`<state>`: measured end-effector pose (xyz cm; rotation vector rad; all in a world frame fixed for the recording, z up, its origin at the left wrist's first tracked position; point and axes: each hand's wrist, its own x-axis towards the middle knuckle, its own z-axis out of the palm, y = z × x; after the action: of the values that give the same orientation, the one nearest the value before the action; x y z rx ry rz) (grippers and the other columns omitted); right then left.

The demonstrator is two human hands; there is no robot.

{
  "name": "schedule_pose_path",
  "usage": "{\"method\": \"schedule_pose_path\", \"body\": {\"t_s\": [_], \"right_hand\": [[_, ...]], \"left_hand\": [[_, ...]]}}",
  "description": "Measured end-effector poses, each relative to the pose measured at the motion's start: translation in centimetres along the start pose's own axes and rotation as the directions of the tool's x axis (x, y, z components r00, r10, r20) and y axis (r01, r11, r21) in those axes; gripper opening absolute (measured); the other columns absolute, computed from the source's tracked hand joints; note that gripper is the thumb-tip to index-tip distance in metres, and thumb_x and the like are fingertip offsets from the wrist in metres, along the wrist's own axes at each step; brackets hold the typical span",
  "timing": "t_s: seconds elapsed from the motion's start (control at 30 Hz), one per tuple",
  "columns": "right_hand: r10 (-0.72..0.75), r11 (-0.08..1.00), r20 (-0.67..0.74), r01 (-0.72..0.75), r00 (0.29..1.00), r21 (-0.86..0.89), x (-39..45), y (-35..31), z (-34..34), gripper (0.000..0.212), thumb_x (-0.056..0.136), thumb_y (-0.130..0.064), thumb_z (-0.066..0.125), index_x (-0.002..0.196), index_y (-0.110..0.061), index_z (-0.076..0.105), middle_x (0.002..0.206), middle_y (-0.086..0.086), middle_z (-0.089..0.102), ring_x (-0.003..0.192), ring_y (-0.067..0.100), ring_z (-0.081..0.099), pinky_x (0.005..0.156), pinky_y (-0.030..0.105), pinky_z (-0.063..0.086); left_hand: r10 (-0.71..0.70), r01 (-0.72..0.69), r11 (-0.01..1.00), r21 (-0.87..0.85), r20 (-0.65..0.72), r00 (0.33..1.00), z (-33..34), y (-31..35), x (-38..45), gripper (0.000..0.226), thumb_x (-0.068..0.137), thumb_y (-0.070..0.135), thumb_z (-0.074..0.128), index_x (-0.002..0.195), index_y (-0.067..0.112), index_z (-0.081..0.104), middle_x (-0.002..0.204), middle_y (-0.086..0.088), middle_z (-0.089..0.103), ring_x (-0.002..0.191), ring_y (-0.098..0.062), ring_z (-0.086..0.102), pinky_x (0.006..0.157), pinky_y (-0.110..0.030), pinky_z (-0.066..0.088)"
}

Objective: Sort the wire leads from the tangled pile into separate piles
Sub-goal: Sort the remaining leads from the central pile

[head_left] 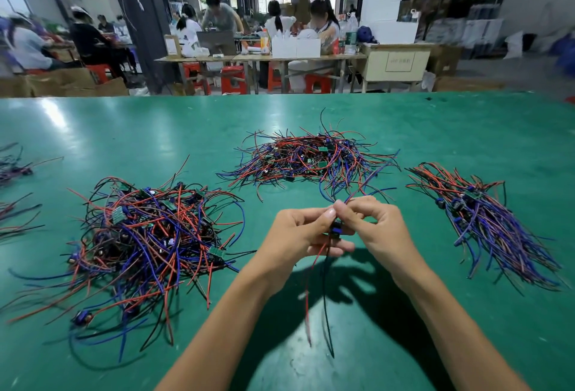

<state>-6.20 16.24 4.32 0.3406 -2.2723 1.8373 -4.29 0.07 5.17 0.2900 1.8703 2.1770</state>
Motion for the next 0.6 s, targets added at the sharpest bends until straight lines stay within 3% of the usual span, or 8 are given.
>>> {"method": "schedule_pose_path", "body": {"t_s": [0.1,0.17,0.23,0.3,0.4,0.5,0.6], "right_hand": [[0.016,1.0,0.015,-0.016,1.0,-0.002,-0.1,-0.2,0.0,0.028,0.092,-0.046,0.058,0.107,-0.034,0.078,0.107,0.002,0.068,0.1,0.01,0.061,0.087,0.015,0.044],[0.051,0.998,0.05,-0.053,0.997,0.042,-0.2,-0.3,0.3,0.027,0.098,-0.038,0.056,0.113,-0.031,0.077,0.107,0.002,0.069,0.092,0.006,0.065,0.081,0.015,0.046],[0.105,0.983,0.128,-0.123,0.986,0.137,-0.3,-0.5,0.7,0.026,0.102,-0.029,0.052,0.112,-0.026,0.076,0.097,-0.006,0.073,0.08,-0.003,0.066,0.067,0.008,0.046],[0.142,0.97,0.184,-0.173,0.973,0.168,-0.4,-0.6,0.9,0.027,0.104,-0.026,0.049,0.112,-0.024,0.075,0.088,-0.011,0.074,0.077,-0.003,0.064,0.062,0.006,0.045],[0.162,0.968,0.205,-0.196,0.965,0.155,-0.4,-0.8,1.0,0.03,0.106,-0.022,0.046,0.11,-0.019,0.076,0.086,-0.002,0.068,0.073,0.004,0.055,0.065,0.012,0.045],[0.16,0.977,0.135,-0.177,0.978,0.122,-0.5,-0.8,1.9,0.032,0.104,-0.013,0.046,0.097,-0.016,0.077,0.076,0.005,0.063,0.07,0.013,0.051,0.06,0.021,0.042],[0.206,0.941,0.1,-0.225,0.974,0.252,-1.0,-0.7,3.3,0.033,0.101,-0.003,0.042,0.09,-0.001,0.073,0.07,0.015,0.063,0.058,0.023,0.057,0.048,0.025,0.046]], "left_hand": [[-0.07,0.07,0.997,-0.024,0.006,0.998,-0.2,0.3,0.0,0.029,0.1,0.018,0.058,0.117,-0.004,0.068,0.101,-0.017,0.076,0.072,-0.024,0.073,0.065,-0.027,0.058],[-0.089,0.089,0.996,0.002,0.001,0.996,-0.2,0.5,-0.1,0.023,0.099,0.017,0.059,0.109,0.001,0.072,0.097,-0.015,0.076,0.066,-0.023,0.071,0.059,-0.028,0.057],[-0.081,0.081,0.995,0.05,-0.017,0.997,-0.1,0.5,-0.2,0.021,0.098,0.018,0.06,0.101,0.004,0.075,0.094,-0.015,0.076,0.059,-0.022,0.069,0.054,-0.027,0.056],[-0.053,0.057,0.995,0.082,-0.054,0.997,0.0,0.4,-0.2,0.022,0.098,0.019,0.06,0.098,0.004,0.076,0.092,-0.017,0.076,0.053,-0.021,0.065,0.05,-0.026,0.055],[0.009,0.005,0.995,0.103,-0.135,0.991,0.2,0.4,-0.2,0.021,0.096,0.015,0.061,0.09,0.005,0.078,0.089,-0.016,0.076,0.047,-0.019,0.063,0.049,-0.026,0.055],[0.045,-0.014,0.986,0.165,-0.186,0.981,0.2,0.4,-0.2,0.024,0.092,0.009,0.062,0.076,0.006,0.079,0.077,-0.002,0.075,0.045,-0.019,0.064,0.049,-0.025,0.053],[0.051,0.014,0.953,0.304,-0.203,0.978,0.3,0.3,-0.2,0.024,0.088,0.004,0.06,0.071,-0.004,0.076,0.065,-0.014,0.071,0.041,-0.019,0.063,0.043,-0.021,0.049]]}}
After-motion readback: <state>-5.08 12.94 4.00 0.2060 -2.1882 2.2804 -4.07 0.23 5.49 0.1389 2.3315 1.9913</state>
